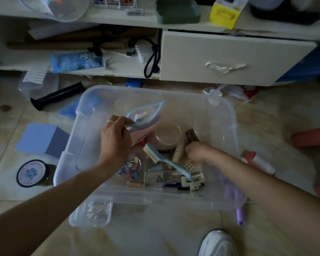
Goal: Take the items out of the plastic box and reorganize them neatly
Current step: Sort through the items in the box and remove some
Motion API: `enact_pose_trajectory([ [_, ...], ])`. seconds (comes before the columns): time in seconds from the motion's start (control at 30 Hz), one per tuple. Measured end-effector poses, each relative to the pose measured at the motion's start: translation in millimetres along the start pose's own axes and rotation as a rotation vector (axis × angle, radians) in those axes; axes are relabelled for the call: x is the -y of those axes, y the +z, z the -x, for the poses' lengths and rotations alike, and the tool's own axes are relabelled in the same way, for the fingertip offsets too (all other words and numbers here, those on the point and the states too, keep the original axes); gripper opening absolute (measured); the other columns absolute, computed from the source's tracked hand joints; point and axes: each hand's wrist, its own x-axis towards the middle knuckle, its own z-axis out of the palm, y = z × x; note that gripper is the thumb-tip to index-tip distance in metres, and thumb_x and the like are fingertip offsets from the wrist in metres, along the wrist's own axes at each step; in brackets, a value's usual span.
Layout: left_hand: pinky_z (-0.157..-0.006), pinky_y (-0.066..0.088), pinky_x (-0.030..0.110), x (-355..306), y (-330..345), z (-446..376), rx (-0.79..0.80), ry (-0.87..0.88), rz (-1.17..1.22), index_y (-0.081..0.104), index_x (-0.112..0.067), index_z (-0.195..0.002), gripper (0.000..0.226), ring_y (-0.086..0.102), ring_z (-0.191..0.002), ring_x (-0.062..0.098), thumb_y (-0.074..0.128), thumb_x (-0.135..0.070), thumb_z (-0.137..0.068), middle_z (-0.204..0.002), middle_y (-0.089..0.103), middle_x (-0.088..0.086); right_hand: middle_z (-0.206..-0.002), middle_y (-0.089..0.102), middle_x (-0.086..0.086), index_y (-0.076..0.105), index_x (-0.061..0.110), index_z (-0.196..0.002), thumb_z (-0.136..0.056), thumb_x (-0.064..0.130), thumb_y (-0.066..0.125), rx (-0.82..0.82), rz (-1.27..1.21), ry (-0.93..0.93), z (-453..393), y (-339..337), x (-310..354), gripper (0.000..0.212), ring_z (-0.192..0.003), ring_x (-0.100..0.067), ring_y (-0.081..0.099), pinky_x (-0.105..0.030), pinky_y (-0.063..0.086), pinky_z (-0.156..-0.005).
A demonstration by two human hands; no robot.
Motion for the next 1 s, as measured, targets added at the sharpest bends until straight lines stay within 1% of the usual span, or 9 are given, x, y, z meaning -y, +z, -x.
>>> enact_pose_trajectory([
  [0.13, -0.078, 0.039, 0.027, -3, 3, 0, 0.023, 0.020, 0.010, 0.070, -0.012, -0.097, 0.036, 0.052, -0.092, 0.018, 0.041, 0.006, -0.085, -0.101, 0.060, 0.004, -0.110, 0.068, -0.011, 0.067, 0.010, -0.119, -0.096, -0.001, 0.049, 0.038, -0.312, -0.011, 2, -13, 2, 0.032, -0.098, -0.026, 0.068, -0.033, 0.057, -0.076],
  [0.23, -0.077, 0.036, 0.024, -3, 2, 0, 0.024, 0.021, 0.011, 0.070, -0.012, -0.098, 0.036, 0.051, -0.092, 0.016, 0.041, 0.005, -0.086, -0.101, 0.059, 0.002, -0.098, 0.065, -0.013, 0.066, 0.002, -0.118, -0.095, 0.006, 0.054, -0.061, 0.223, 0.045, -3, -22, -2, 0.026, -0.089, -0.027, 0.065, -0.032, 0.050, -0.070],
  [0.3, -0.076, 0.036, 0.023, -2, 0, 0, 0.019, 0.030, 0.016, 0.070, -0.012, -0.098, 0.035, 0.050, -0.091, 0.014, 0.041, 0.005, -0.086, -0.101, 0.059, 0.002, -0.090, 0.060, -0.011, 0.065, 0.001, -0.120, -0.095, 0.011, 0.057, 0.056, 0.416, 0.076, -3, -13, -2, 0.027, -0.085, -0.025, 0.060, -0.031, 0.046, -0.073],
  [0.43, -0.077, 0.035, 0.019, 1, -2, -4, -0.001, 0.007, 0.016, 0.070, -0.012, -0.099, 0.034, 0.049, -0.091, 0.011, 0.041, 0.003, -0.088, -0.103, 0.060, 0.003, -0.130, 0.060, -0.004, 0.057, 0.013, -0.135, -0.079, 0.049, 0.077, 0.281, 0.159, 0.086, -12, 22, -3, 0.069, -0.107, -0.025, 0.063, -0.038, 0.055, -0.091],
  [0.5, -0.076, 0.035, 0.017, 2, -3, -6, -0.019, -0.004, 0.028, 0.069, -0.012, -0.097, 0.033, 0.049, -0.090, 0.009, 0.041, 0.003, -0.089, -0.102, 0.060, 0.003, -0.122, 0.065, -0.004, 0.059, 0.016, -0.127, -0.071, 0.050, 0.083, 0.174, -0.057, 0.072, -13, 37, -2, 0.070, -0.099, -0.024, 0.068, -0.041, 0.061, -0.084],
  [0.67, -0.074, 0.037, 0.022, 3, -12, -13, -0.104, 0.016, 0.085, 0.069, -0.009, -0.095, 0.032, 0.053, -0.089, 0.016, 0.041, 0.004, -0.086, -0.096, 0.060, 0.004, -0.099, 0.072, -0.010, 0.066, 0.008, -0.106, -0.085, 0.023, 0.074, 0.087, -0.328, 0.159, -20, 30, 0, 0.027, -0.081, -0.020, 0.070, -0.030, 0.061, -0.069],
  [0.83, -0.070, 0.033, 0.026, 1, -24, -21, -0.179, 0.014, 0.066, 0.066, -0.006, -0.087, 0.029, 0.050, -0.083, 0.019, 0.039, 0.003, -0.081, -0.088, 0.057, 0.005, -0.108, 0.060, -0.008, 0.057, 0.009, -0.114, -0.094, 0.005, 0.052, -0.683, 0.046, -0.158, -4, 7, 12, 0.022, -0.088, -0.023, 0.057, -0.033, 0.042, -0.066],
  [0.93, -0.063, 0.028, 0.027, 4, -33, -17, -0.174, 0.033, 0.012, 0.061, -0.007, -0.070, 0.023, 0.049, -0.072, 0.019, 0.040, 0.000, -0.076, -0.076, 0.054, 0.003, -0.143, 0.042, -0.007, 0.047, 0.019, -0.139, -0.083, -0.005, 0.059, -0.638, 0.209, -0.513, -5, 9, 30, 0.062, -0.131, -0.029, 0.044, -0.040, 0.047, -0.098],
  [1.0, -0.058, 0.031, 0.029, 8, -37, -7, -0.080, 0.079, -0.042, 0.061, -0.010, -0.064, 0.023, 0.049, -0.063, 0.019, 0.043, -0.001, -0.073, -0.068, 0.055, 0.002, -0.163, 0.017, -0.002, 0.034, 0.032, -0.151, -0.086, -0.009, 0.053, -0.429, 0.348, -0.535, -4, 9, 44, 0.079, -0.151, -0.026, 0.015, -0.045, 0.026, -0.120],
])
